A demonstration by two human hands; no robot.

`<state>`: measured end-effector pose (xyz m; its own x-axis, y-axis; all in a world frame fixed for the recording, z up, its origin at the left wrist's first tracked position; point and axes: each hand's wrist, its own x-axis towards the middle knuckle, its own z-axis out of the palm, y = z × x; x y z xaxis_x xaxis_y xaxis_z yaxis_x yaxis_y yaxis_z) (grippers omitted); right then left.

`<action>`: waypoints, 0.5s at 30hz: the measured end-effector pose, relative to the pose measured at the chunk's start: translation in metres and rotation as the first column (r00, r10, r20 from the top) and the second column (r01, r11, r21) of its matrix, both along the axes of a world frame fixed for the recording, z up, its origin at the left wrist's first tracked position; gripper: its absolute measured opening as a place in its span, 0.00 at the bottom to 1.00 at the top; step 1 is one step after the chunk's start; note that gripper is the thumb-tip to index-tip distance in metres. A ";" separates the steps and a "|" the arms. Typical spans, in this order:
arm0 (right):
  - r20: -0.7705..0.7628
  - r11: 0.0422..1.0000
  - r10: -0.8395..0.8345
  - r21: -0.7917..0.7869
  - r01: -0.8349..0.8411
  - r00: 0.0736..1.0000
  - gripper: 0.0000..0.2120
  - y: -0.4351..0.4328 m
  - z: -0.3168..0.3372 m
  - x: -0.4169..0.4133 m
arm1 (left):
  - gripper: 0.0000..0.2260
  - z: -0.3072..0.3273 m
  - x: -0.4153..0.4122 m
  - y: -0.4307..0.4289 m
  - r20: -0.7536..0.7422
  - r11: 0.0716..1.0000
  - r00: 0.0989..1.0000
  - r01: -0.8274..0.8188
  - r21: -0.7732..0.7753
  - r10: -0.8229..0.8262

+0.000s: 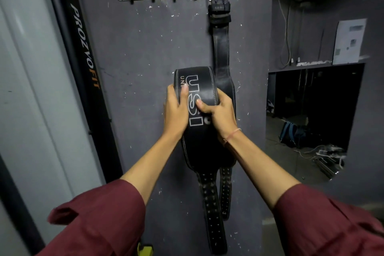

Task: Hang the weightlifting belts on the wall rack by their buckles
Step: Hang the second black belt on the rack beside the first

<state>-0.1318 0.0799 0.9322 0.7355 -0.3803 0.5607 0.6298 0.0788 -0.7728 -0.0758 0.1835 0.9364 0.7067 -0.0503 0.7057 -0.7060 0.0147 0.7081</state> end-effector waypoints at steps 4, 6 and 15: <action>0.011 0.996 0.015 0.093 -0.016 1.000 0.13 -0.008 0.016 0.002 | 0.13 -0.065 -0.020 -0.004 0.020 0.999 1.000 0.019 0.027 -0.020; -0.017 0.994 0.029 0.108 -0.027 0.999 0.11 -0.013 0.017 0.005 | 0.19 -0.098 -0.021 -0.003 -0.022 0.997 1.000 0.022 0.073 -0.020; -0.058 0.989 0.040 0.147 -0.031 0.998 0.12 -0.018 0.004 0.002 | 0.19 -0.141 -0.028 0.009 -0.118 0.984 0.986 0.135 0.118 -0.122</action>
